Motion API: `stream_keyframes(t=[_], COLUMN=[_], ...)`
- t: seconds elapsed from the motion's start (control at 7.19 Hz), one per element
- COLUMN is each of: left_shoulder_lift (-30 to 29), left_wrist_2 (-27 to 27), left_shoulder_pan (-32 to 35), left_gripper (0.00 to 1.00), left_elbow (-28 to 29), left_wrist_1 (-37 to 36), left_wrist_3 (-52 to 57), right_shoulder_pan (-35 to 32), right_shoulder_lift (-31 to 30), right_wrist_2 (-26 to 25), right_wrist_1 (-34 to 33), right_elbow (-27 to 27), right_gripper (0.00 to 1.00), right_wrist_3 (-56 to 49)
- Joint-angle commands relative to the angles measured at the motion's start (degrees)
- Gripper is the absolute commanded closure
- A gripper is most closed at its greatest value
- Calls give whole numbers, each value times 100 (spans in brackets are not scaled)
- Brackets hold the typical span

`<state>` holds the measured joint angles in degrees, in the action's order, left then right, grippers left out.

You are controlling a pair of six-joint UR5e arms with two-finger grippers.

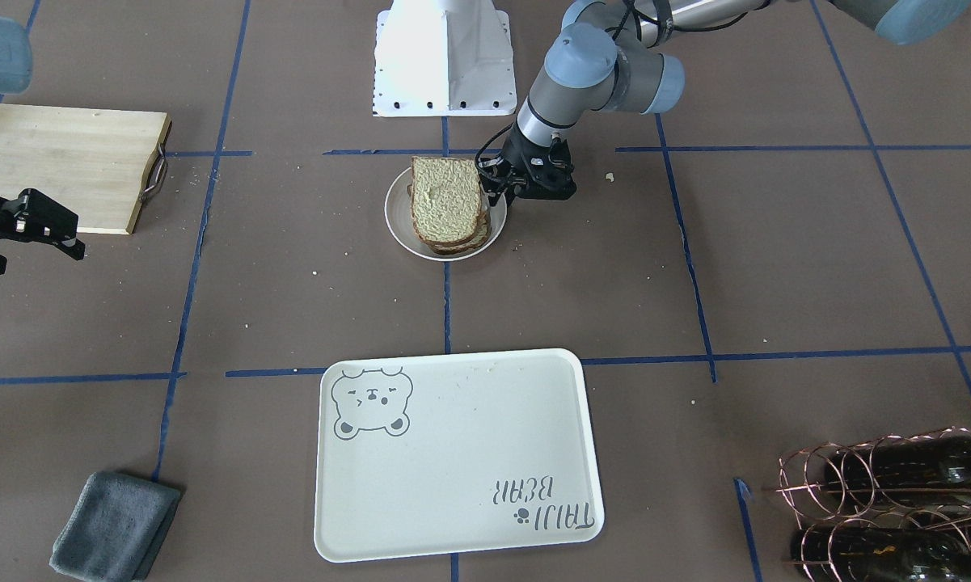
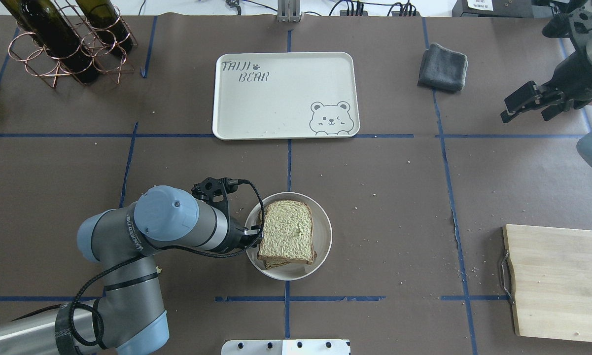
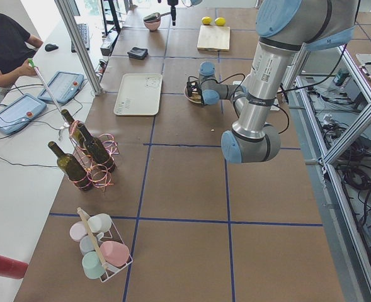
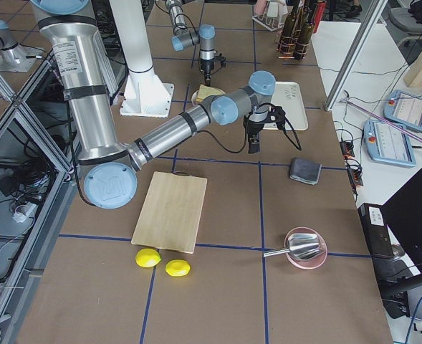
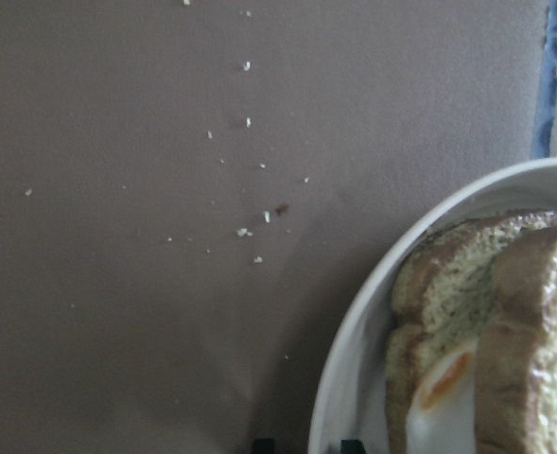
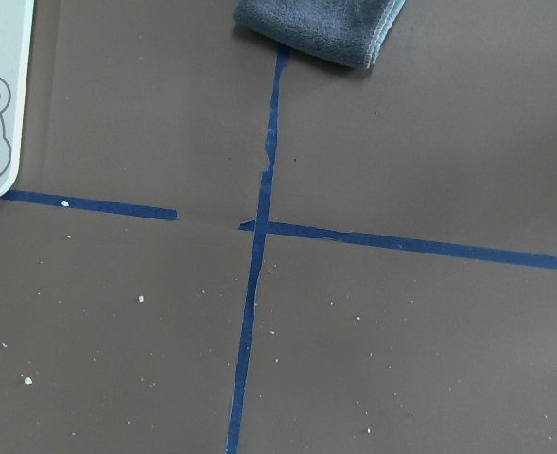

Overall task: Make sandwich and place on tray
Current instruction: 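Grip the rim of the white plate with the left gripper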

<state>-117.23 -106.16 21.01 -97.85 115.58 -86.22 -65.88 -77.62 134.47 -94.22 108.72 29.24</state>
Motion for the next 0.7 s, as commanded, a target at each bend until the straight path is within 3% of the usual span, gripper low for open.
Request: stream_keyframes(t=[0.0, 0.14, 0.28, 0.56], left_shoulder_lift=[-28, -28, -28, 7], left_wrist_2=[-1, -1, -1, -27], left_shoulder_pan=[0, 0, 8, 52], left_gripper=[78, 84, 100, 100], left_elbow=[20, 29, -15, -181], left_wrist_1=[-1, -1, -1, 34], left_wrist_3=[0, 0, 0, 35], right_shoulder_pan=[-13, -22, -22, -30], right_shoulder_lift=[-16, -16, -25, -60], right_wrist_2=[18, 18, 18, 18], right_wrist_1=[0, 0, 9, 9], right_elbow=[0, 0, 0, 18], right_gripper=[0, 0, 0, 0], right_wrist_3=[-6, -6, -6, -15])
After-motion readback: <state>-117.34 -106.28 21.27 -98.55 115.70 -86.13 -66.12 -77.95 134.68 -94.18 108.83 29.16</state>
